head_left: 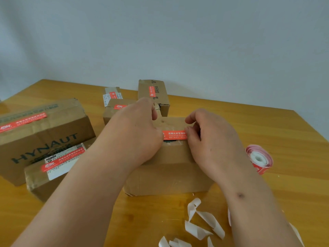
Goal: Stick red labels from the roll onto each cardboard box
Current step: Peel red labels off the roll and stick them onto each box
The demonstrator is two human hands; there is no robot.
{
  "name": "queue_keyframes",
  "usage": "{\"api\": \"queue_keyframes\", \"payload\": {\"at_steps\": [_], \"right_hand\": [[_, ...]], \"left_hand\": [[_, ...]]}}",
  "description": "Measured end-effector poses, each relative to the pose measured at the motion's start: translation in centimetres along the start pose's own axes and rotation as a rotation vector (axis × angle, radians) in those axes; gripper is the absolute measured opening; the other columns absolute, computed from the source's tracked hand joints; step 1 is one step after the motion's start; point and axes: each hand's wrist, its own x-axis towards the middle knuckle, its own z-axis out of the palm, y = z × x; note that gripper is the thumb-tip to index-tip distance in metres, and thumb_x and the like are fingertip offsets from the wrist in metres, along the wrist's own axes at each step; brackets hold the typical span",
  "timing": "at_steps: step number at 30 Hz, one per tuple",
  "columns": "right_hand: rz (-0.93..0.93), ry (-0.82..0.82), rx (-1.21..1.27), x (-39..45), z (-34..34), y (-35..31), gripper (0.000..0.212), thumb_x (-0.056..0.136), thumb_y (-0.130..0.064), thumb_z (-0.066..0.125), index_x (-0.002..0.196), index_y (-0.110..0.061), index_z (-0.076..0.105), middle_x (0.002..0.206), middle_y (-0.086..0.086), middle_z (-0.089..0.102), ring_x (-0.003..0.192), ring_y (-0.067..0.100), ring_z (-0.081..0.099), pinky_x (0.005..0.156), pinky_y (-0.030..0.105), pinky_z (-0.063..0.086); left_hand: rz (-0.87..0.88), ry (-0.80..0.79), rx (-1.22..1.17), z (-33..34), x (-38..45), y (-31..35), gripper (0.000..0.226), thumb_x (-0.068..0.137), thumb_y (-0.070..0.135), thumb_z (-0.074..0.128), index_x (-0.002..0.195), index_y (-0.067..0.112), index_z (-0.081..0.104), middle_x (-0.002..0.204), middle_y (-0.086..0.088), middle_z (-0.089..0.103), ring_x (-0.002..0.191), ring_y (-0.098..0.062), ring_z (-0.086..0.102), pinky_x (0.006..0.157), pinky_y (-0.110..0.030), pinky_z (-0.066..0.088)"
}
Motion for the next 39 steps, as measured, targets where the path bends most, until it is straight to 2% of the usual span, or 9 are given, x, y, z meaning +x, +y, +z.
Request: {"api": "queue_keyframes", "payload": {"at_steps": [10,14,21,26,29,32,35,37,39], "right_hand": [[-0.034,0.01,-0.049,0.0,0.3,0.0,0.01,0.095,-0.026,0.049,0.103,-0.023,0.055,0.085,-0.01,0.048,0.084,0.013,0.045,0.071,0.03,0.038],[-0.027,0.01,-0.062,0.0,0.3,-0.1,0.008,0.094,-0.026,0.051,0.101,-0.023,0.055,0.086,-0.009,0.05,0.085,0.014,0.045,0.07,0.029,0.036],[0.043,0.039,-0.021,-0.1,0.0,0.1,0.017,0.092,-0.023,0.057,0.109,-0.023,0.057,0.1,-0.012,0.037,0.088,0.005,0.043,0.065,0.016,0.032],[0.118,0.091,0.06,-0.2,-0.1,0.3,0.024,0.091,-0.011,0.052,0.112,-0.02,0.057,0.107,-0.011,0.034,0.093,0.005,0.043,0.066,0.005,0.032],[0.104,0.089,0.048,-0.2,0.2,-0.1,0.025,0.089,-0.028,0.057,0.113,-0.023,0.056,0.107,-0.011,0.035,0.103,0.01,0.042,0.075,0.015,0.035],[0.078,0.026,-0.032,-0.3,0.4,-0.5,0.045,0.082,-0.054,0.058,0.119,-0.029,0.054,0.114,-0.011,0.04,0.112,0.013,0.038,0.092,0.031,0.036],[0.105,-0.006,0.017,-0.3,-0.1,-0.5,0.04,0.083,-0.046,0.06,0.119,-0.032,0.052,0.113,-0.014,0.038,0.115,0.012,0.038,0.099,0.035,0.036],[0.119,0.009,0.081,-0.4,-0.4,-0.2,0.033,0.085,-0.032,0.061,0.116,-0.03,0.053,0.11,-0.015,0.037,0.113,0.011,0.042,0.097,0.037,0.042],[0.118,0.014,0.098,-0.5,-0.4,-0.3,0.03,0.084,-0.032,0.061,0.113,-0.03,0.052,0.109,-0.015,0.038,0.109,0.011,0.044,0.095,0.038,0.044]], "left_hand": [[0.014,0.02,0.028,0.2,-0.3,0.2,0.013,0.083,0.02,0.059,0.088,0.027,0.049,0.079,0.008,0.058,0.074,-0.009,0.053,0.063,-0.028,0.048],[0.031,0.027,0.05,0.1,-0.4,0.1,0.011,0.084,0.023,0.059,0.089,0.027,0.05,0.08,0.01,0.056,0.075,-0.007,0.051,0.061,-0.022,0.044],[0.041,0.041,0.036,0.2,-0.5,-0.5,0.014,0.084,0.019,0.06,0.088,0.028,0.05,0.079,0.012,0.055,0.076,-0.005,0.05,0.062,-0.019,0.042],[0.038,0.104,-0.041,0.2,-0.9,-0.4,0.027,0.084,0.007,0.056,0.095,0.03,0.049,0.095,0.014,0.045,0.079,-0.004,0.047,0.062,-0.012,0.036],[0.085,0.163,-0.056,0.6,-1.5,-0.3,0.022,0.087,0.015,0.059,0.098,0.031,0.049,0.103,0.014,0.039,0.08,-0.006,0.048,0.062,-0.011,0.033],[0.087,0.171,0.036,1.1,-1.6,-0.3,0.026,0.084,0.042,0.066,0.099,0.032,0.047,0.104,0.016,0.036,0.096,-0.007,0.041,0.075,-0.021,0.034],[0.063,0.157,0.054,0.9,-1.6,-0.3,0.029,0.084,0.043,0.067,0.102,0.032,0.046,0.104,0.015,0.037,0.099,-0.009,0.042,0.079,-0.025,0.038],[0.068,0.147,0.027,0.7,-1.7,-0.4,0.028,0.086,0.034,0.066,0.105,0.032,0.047,0.106,0.016,0.036,0.1,-0.008,0.043,0.08,-0.025,0.038],[0.072,0.146,0.016,0.6,-1.9,-0.3,0.028,0.087,0.031,0.063,0.109,0.031,0.047,0.108,0.015,0.035,0.101,-0.008,0.044,0.08,-0.025,0.039]]}}
